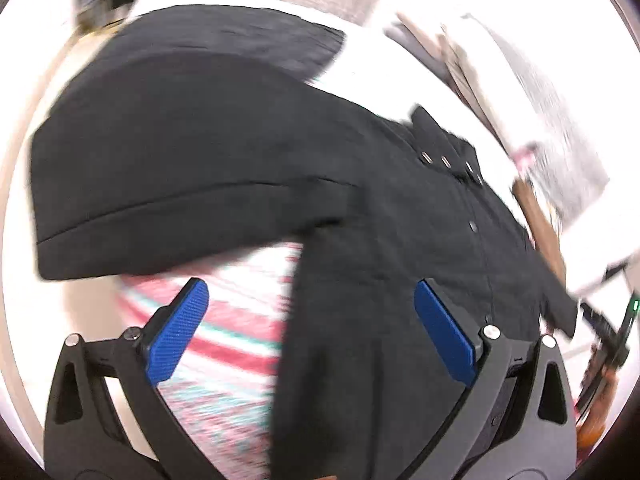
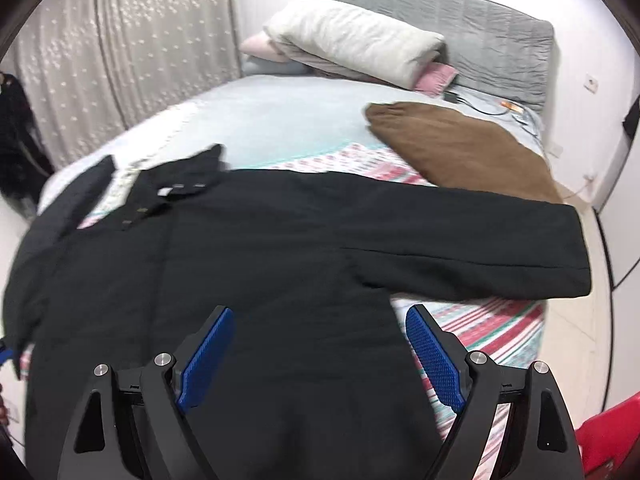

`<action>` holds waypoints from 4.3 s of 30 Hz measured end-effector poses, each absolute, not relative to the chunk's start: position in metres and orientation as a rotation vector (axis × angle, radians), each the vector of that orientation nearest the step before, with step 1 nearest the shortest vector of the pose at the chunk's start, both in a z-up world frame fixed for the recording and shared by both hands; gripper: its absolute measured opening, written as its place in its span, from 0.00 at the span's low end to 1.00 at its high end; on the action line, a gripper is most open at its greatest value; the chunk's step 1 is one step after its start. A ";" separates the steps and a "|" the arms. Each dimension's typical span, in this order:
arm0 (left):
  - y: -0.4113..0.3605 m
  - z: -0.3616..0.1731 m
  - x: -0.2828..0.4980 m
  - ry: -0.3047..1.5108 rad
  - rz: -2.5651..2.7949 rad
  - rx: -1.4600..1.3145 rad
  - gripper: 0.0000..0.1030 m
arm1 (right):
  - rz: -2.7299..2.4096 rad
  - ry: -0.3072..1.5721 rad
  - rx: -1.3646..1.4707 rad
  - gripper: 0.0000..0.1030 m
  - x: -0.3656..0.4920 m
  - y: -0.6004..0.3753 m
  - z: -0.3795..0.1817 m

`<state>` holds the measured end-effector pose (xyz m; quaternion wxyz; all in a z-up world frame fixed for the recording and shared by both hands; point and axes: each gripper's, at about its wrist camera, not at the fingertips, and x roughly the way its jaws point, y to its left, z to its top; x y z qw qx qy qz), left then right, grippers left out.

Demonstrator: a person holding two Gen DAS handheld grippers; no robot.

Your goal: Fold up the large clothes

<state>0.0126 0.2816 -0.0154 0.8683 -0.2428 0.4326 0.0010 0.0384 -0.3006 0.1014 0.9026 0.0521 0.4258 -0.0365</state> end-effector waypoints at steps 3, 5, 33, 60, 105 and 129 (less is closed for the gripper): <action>0.319 -0.024 -0.008 0.866 0.062 -0.604 0.99 | -0.038 0.879 0.131 0.86 0.031 -0.278 0.105; 0.340 -0.035 -0.017 0.844 0.081 -0.688 0.99 | -0.018 0.886 0.148 0.87 0.027 -0.267 0.102; 0.410 -0.021 -0.048 0.171 0.374 -0.998 0.10 | 0.054 0.990 0.157 0.87 0.027 -0.225 0.033; 0.063 0.070 0.155 0.747 -0.546 -0.467 0.56 | 0.016 0.947 0.327 0.87 0.031 -0.270 0.031; 0.123 -0.029 0.143 0.973 -0.178 -0.146 0.96 | -0.021 0.879 0.325 0.78 0.093 -0.282 0.003; 0.049 -0.074 0.113 0.963 -0.180 -0.386 0.99 | -0.316 0.624 0.861 0.81 -0.007 -0.638 -0.034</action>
